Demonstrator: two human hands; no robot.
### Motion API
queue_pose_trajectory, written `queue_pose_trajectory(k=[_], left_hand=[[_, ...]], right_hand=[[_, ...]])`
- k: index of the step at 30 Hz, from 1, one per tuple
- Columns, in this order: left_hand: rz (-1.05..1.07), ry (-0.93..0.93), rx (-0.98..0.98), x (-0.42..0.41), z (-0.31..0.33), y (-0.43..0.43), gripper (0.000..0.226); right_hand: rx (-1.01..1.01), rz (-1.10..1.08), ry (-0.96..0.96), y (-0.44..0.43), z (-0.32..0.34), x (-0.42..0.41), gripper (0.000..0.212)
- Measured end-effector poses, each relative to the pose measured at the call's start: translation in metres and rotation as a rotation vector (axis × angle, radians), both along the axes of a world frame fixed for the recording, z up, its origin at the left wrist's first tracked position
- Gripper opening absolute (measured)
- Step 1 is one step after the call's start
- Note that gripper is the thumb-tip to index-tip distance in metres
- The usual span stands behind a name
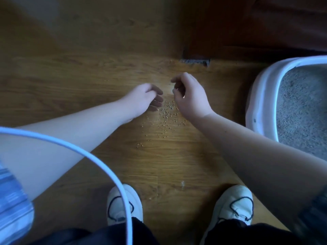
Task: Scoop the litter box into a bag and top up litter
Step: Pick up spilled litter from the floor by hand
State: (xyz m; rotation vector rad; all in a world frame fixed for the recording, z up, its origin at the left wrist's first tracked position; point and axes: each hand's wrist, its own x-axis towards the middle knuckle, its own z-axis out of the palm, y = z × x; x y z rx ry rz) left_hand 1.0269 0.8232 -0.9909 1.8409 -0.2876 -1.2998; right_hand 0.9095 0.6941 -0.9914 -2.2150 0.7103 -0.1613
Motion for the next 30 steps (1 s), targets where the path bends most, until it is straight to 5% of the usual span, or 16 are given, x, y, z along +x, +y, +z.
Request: queue_pose_trajectory(k=[5, 9, 21, 26, 30], left_hand=[[0.410, 0.422, -0.047, -0.002, -0.002, 0.026, 0.039], [0.548, 0.571, -0.128, 0.000, 0.005, 0.035, 0.040], [0.606, 0.465, 0.058, 0.011, -0.005, 0.070, 0.031], [0.654, 0.415, 0.110, 0.027, -0.009, 0.108, 0.035], [0.723, 0.407, 0.148, 0.029, -0.019, 0.139, 0.038]], right_hand=[[0.011, 0.145, -0.063, 0.035, 0.004, 0.012, 0.026], [-0.003, 0.293, -0.026, 0.054, 0.002, 0.017, 0.030], [-0.067, 0.254, -0.040, 0.096, -0.018, 0.005, 0.019], [-0.235, 0.545, 0.212, 0.140, -0.044, -0.026, 0.044], [-0.305, 0.852, 0.207, 0.182, -0.059, -0.043, 0.064]])
